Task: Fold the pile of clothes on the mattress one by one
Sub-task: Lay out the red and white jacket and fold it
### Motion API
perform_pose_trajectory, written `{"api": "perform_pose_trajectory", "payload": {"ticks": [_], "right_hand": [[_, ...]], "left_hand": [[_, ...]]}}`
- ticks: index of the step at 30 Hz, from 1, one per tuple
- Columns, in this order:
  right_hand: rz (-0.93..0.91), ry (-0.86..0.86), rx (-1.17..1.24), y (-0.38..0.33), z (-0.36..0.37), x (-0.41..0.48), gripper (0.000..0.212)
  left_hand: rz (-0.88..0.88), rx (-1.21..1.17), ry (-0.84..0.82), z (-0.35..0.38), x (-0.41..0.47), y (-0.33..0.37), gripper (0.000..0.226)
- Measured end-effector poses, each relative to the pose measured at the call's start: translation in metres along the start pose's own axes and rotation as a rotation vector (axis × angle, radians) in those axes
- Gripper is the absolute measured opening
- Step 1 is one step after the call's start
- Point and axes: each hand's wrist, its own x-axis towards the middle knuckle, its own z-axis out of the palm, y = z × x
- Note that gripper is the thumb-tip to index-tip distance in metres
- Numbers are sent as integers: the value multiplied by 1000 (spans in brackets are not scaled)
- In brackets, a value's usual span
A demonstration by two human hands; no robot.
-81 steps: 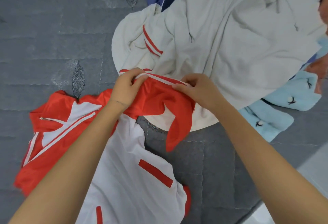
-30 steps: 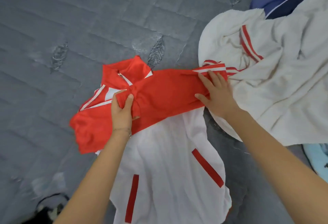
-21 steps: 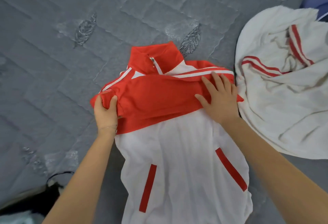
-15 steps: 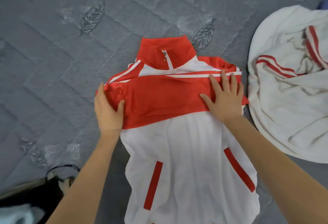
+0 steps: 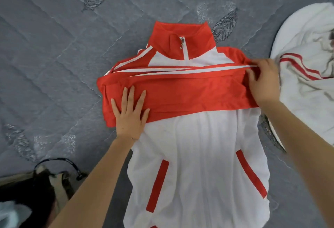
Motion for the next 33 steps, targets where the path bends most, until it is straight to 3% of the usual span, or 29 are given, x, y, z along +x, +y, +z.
{"api": "perform_pose_trajectory", "payload": {"ticks": [4, 8, 10, 22, 26, 29, 33], "right_hand": [[-15, -177, 53, 16, -9, -2, 44], [-13, -69, 80, 17, -8, -4, 20], [-7, -25, 134, 10, -10, 3, 18], [399, -289, 719, -13, -29, 40, 33], [504, -372, 819, -7, -28, 42, 31], [499, -397, 860, -7, -26, 45, 32], [420, -302, 840, -10, -30, 50, 33]], "left_hand": [[2, -19, 26, 0, -4, -1, 62], [4, -35, 22, -3, -3, 1, 63], [-10, -23, 6, -2, -2, 0, 64], [-101, -164, 75, -12, 4, 34, 61], [-15, -185, 76, -15, 11, 59, 61], [22, -181, 11, -9, 17, 77, 58], [-12, -149, -66, 2, 21, 87, 60]]}}
